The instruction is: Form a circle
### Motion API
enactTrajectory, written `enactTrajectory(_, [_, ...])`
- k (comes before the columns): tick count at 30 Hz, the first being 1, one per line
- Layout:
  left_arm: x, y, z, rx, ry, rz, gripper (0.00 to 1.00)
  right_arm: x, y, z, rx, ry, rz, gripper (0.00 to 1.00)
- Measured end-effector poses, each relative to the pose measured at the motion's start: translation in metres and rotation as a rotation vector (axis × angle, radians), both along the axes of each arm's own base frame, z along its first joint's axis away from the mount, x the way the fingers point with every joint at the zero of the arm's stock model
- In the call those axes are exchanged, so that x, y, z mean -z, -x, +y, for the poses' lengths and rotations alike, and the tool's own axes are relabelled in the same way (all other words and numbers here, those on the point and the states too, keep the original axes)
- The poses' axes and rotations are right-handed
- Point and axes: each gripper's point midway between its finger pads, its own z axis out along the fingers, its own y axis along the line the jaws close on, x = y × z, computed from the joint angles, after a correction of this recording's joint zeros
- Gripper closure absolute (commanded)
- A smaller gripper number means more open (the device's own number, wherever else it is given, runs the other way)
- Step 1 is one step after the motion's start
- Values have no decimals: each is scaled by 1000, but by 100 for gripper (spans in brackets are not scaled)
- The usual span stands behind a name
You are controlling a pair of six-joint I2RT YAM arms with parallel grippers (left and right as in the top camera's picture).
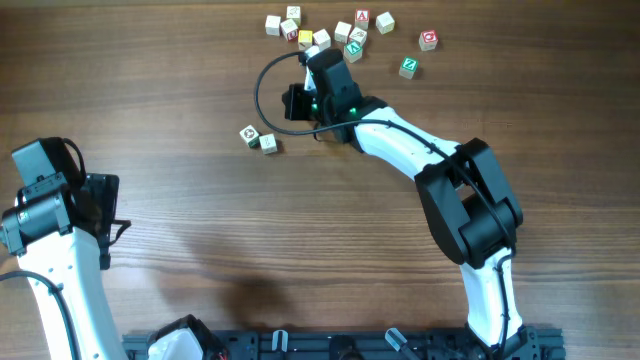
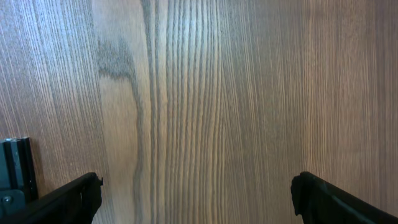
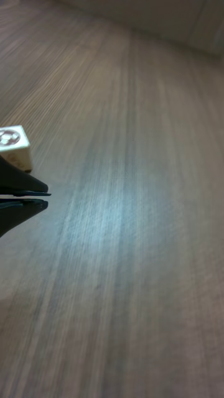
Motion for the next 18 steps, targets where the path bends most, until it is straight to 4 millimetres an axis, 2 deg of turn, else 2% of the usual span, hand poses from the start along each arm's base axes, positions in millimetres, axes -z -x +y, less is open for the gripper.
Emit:
enactTrajectory(5, [0,0,0,0,0,1,0,-42,-21,18,-12,-3,-118,95])
enactTrajectory(7, [0,0,0,0,0,0,0,-43,-24,27,-22,12,-114,95])
enactTrajectory(9, [0,0,0,0,0,1,0,-31,-22,35,-35,44,-84,95])
enactTrajectory(13, [0,0,0,0,0,0,0,8,-7,41,-67,112,-3,95])
enactTrajectory(18, [0,0,0,0,0,0,0,16,3,46,-88,131,20,95])
